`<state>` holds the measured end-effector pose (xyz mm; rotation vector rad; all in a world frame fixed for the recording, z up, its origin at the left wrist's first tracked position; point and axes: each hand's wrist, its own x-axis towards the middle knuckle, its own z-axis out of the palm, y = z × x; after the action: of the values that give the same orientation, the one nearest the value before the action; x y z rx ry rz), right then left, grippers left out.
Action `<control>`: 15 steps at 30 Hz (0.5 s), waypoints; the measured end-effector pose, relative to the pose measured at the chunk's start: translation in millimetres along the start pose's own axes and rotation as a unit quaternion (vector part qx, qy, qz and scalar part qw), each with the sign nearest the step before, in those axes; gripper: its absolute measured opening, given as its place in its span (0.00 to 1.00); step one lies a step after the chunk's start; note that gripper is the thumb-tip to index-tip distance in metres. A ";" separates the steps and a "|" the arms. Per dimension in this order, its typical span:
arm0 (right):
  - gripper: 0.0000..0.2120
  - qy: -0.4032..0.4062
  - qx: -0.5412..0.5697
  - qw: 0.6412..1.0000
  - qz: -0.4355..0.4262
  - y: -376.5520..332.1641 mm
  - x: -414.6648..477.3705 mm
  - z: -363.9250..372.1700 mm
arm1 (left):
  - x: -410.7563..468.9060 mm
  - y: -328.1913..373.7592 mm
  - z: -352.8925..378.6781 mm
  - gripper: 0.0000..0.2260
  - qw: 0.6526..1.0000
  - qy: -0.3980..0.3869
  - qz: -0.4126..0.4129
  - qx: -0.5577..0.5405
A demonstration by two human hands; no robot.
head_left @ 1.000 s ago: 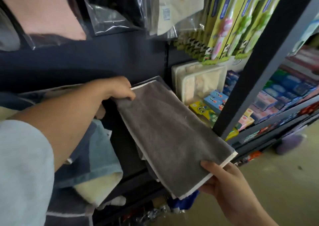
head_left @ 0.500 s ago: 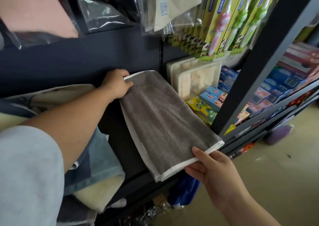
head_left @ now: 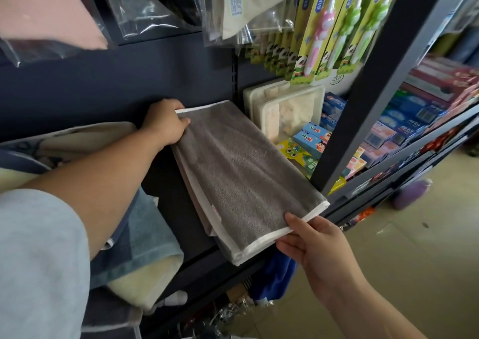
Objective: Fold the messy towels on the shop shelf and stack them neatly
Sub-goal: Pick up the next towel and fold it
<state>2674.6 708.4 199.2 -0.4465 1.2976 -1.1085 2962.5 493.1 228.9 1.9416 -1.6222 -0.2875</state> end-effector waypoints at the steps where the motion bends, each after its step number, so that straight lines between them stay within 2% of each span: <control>1: 0.10 -0.005 0.001 1.000 -0.005 -2.4 -2.4 1.6 | -0.3 2.0 -2.1 0.08 1.000 0.019 -0.002 -0.016; 4: 0.10 -0.012 0.005 1.000 -0.008 -5.0 -6.3 6.3 | -0.1 1.9 -5.3 0.08 0.999 0.039 0.004 -0.022; 7: 0.11 -0.001 -0.021 1.000 0.017 -3.6 -9.4 7.0 | -2.3 -4.6 -5.1 0.10 0.998 -0.017 0.016 0.062; 9: 0.16 0.002 -0.115 0.993 0.024 -5.9 -12.7 5.6 | -5.4 -4.3 -6.9 0.12 0.988 -0.035 0.029 0.146; 10: 0.20 0.002 -0.233 0.972 -0.006 -7.5 -14.6 1.6 | -7.5 -1.1 -8.3 0.13 0.977 -0.032 0.042 0.205; 11: 0.26 0.017 -0.394 0.915 -0.079 -9.7 -13.9 -5.6 | -9.6 3.8 -9.6 0.15 0.963 -0.022 0.060 0.263; 12: 0.30 0.052 -0.548 0.813 -0.190 -13.7 -12.1 -14.3 | -12.2 10.1 -10.4 0.16 0.948 -0.005 0.084 0.307; 13: 0.31 0.084 -0.625 0.709 -0.315 -20.5 -12.2 -18.4 | -15.1 17.0 -10.1 0.15 0.937 0.014 0.113 0.330; 14: 0.30 0.089 -0.628 0.644 -0.427 -27.9 -13.3 -18.7 | -19.1 24.7 -8.7 0.15 0.933 0.026 0.139 0.330; 15: 0.26 0.066 -0.598 0.621 -0.503 -33.6 -14.6 -13.7 | -24.0 33.1 -6.1 0.15 0.937 0.021 0.157 0.310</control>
<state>2650.5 709.6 230.0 -2.3774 1.8466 -0.9272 2932.7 514.9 247.4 2.0376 -2.1332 0.4465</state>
